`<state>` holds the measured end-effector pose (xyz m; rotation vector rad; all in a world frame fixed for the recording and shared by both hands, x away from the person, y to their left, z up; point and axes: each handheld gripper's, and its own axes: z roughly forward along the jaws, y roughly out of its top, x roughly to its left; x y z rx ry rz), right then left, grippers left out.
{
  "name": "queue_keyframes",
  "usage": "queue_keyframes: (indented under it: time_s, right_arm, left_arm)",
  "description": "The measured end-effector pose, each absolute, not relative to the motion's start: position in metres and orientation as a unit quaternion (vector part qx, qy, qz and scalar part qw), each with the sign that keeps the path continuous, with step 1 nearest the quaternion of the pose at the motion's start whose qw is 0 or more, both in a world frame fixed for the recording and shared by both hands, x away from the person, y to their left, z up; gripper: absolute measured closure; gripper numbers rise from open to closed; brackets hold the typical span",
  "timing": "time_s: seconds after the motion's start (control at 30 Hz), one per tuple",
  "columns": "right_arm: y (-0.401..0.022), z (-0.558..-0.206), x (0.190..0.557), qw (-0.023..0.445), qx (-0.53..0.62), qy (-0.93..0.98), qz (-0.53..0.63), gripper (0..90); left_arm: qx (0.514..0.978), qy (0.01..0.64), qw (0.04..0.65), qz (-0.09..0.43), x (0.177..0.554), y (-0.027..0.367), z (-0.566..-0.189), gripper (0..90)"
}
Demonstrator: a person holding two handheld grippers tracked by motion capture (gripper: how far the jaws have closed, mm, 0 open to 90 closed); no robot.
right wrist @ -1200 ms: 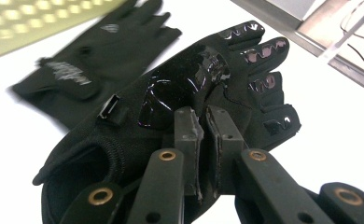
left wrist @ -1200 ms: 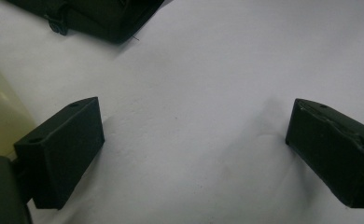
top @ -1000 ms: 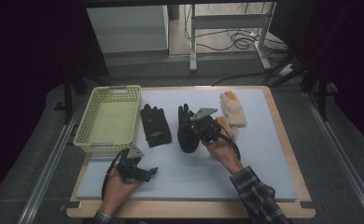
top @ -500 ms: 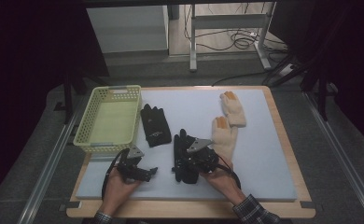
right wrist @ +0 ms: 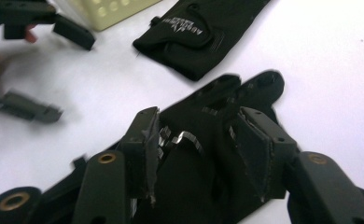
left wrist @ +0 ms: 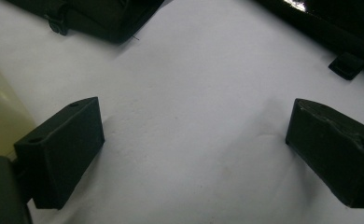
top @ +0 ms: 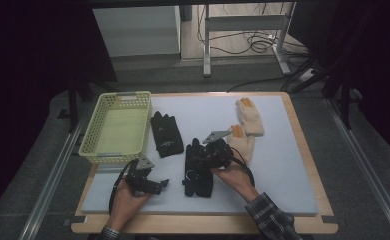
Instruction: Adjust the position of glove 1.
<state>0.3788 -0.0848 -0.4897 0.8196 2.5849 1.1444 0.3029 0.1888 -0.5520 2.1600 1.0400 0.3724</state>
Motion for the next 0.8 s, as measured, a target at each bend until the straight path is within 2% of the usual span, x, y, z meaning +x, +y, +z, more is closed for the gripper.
queue_keyframes:
  time_s: [0.13,0.43,0.8]
  right_arm:
    - [-0.075,-0.490,0.393,0.098,0.282,0.871,0.391,47.3]
    - [-0.036,-0.491,0.425,0.113,0.272,0.877,0.381,61.1]
    - [0.004,-0.501,0.461,0.121,0.262,0.878,0.381,61.6]
  left_arm:
    - [0.834,0.401,0.350,0.144,0.303,0.189,-0.552,4.3]
    - [0.835,0.401,0.349,0.144,0.303,0.189,-0.552,4.3]
    - [0.835,0.401,0.349,0.143,0.303,0.189,-0.552,4.3]
